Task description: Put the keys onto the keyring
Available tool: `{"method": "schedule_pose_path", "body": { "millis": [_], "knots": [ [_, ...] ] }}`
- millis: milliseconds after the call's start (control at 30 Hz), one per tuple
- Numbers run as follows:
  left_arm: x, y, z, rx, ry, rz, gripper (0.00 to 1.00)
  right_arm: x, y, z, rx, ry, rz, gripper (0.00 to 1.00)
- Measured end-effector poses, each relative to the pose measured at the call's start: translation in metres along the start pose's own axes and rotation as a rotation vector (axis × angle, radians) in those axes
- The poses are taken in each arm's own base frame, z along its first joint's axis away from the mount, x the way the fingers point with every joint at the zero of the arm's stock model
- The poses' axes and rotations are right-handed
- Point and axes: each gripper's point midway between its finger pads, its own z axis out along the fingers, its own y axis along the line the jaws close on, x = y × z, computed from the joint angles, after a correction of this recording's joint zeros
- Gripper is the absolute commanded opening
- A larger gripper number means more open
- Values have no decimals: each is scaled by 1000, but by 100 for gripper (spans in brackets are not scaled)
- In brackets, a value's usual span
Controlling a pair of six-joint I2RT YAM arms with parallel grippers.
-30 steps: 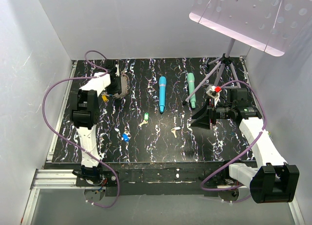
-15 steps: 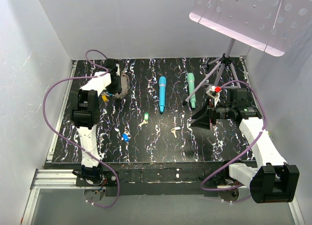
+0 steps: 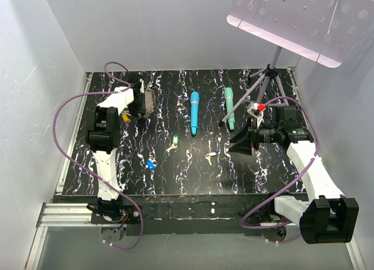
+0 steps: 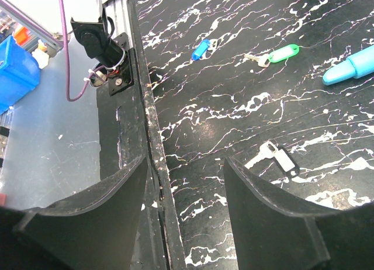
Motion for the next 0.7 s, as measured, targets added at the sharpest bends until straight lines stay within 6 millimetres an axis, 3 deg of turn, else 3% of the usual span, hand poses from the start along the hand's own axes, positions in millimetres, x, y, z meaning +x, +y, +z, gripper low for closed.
{"method": "schedule_pose_path", "body": {
  "millis": [700],
  "knots": [
    [3, -2, 2, -8, 7, 57, 19, 0, 0, 0, 0, 0, 0, 63]
  ]
}}
